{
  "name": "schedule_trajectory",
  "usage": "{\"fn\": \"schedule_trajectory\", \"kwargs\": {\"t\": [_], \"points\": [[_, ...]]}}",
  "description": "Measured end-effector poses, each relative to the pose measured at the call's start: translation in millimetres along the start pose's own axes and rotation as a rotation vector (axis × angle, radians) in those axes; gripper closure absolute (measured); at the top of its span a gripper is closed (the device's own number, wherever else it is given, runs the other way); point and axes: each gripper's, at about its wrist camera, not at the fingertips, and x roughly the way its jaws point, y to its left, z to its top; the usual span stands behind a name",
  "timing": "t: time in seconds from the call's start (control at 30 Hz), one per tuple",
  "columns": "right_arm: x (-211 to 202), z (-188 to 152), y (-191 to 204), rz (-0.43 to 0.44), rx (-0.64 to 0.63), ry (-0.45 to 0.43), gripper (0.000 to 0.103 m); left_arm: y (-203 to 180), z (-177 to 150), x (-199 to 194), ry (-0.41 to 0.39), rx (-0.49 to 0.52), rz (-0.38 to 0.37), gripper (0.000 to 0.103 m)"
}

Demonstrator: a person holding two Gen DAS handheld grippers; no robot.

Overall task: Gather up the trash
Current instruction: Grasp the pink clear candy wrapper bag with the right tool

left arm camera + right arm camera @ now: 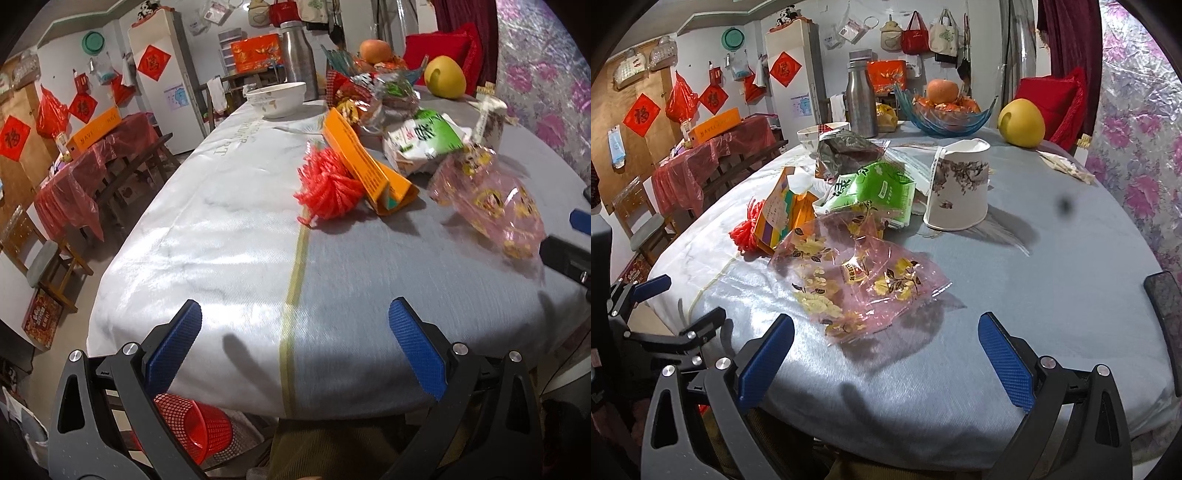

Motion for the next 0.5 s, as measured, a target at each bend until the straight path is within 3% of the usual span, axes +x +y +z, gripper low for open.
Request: {"fn": "schedule_trajectory", "kwargs": {"t": [0.27,0.5], "points": [[17,5,-4,0.056,0.022,0.026,0.006,15,14,6,-0.011,-0.054,-0.063,0.006],[35,18,-2,0.097,0.031,0.017,0.006,19,38,12,-0.026,-0.06,-0.168,0.006]]}}
